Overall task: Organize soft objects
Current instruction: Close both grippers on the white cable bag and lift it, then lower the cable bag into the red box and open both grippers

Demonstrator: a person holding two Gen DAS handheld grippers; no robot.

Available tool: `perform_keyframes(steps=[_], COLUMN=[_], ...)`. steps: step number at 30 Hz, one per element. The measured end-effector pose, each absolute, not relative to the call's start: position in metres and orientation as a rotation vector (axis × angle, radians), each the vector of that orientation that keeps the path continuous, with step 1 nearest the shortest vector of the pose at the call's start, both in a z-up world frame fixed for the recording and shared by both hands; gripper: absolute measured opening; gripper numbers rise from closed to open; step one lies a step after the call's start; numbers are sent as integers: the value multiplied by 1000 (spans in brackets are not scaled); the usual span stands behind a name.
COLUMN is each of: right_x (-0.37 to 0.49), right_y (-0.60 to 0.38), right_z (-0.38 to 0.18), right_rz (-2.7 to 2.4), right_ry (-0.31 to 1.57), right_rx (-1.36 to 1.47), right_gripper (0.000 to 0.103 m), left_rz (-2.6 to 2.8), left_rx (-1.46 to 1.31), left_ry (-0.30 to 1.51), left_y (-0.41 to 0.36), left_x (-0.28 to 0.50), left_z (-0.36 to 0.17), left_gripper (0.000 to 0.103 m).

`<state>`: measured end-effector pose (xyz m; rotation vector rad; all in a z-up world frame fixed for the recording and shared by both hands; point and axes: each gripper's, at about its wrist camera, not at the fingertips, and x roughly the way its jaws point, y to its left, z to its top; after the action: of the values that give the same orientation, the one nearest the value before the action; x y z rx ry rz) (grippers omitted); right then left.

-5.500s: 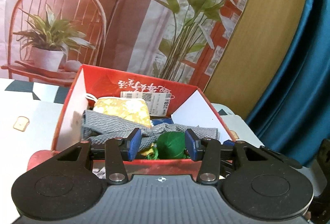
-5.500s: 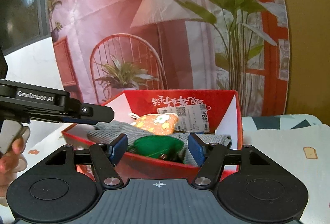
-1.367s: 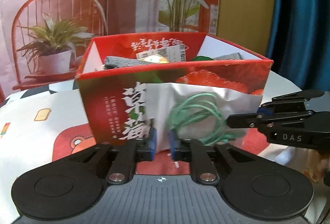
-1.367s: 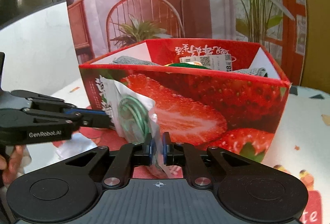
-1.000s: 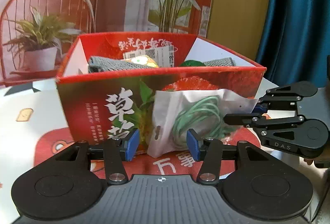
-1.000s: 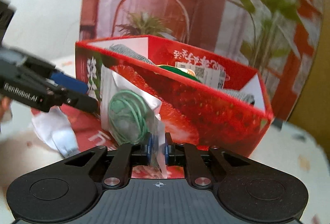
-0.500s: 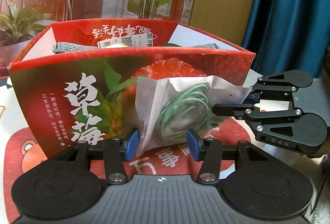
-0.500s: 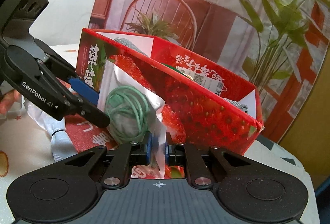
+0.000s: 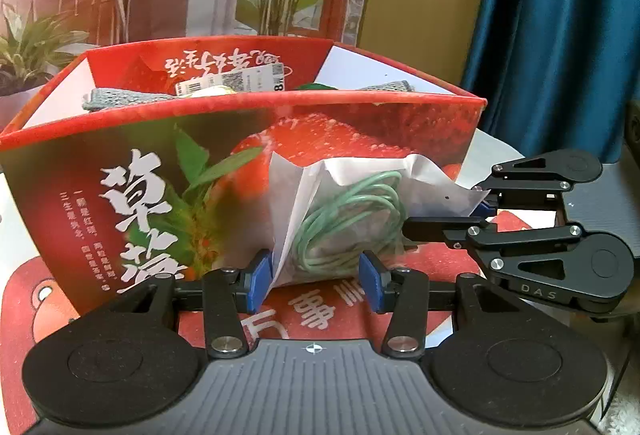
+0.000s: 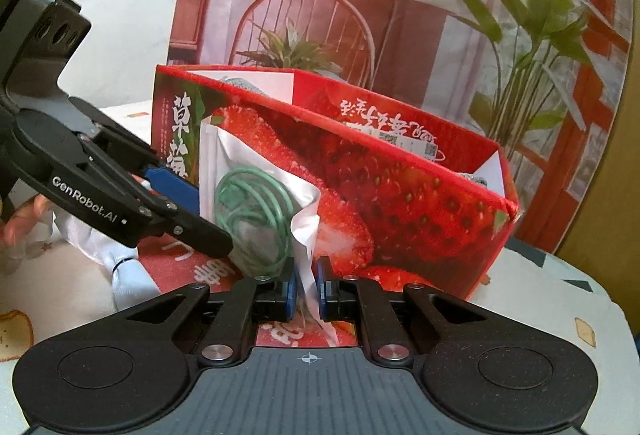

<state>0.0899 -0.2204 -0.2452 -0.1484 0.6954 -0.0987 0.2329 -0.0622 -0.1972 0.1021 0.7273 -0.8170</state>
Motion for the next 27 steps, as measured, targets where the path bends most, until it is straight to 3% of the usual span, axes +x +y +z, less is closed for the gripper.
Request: perform_keyframes(steps=[13, 27], right_x=[84, 96], right_y=[-224, -205], right_z=[-234, -186], right_rz=[-126, -74], right_ry=[675, 536], right_rx=[-135, -227], right_gripper=[9, 9], left_rz=[-841, -745], left_rx=[73, -99], left_ry=[699, 538], left_y=[-59, -21], left_x=[226, 211], left_z=[-186, -131], left_gripper=[47, 47])
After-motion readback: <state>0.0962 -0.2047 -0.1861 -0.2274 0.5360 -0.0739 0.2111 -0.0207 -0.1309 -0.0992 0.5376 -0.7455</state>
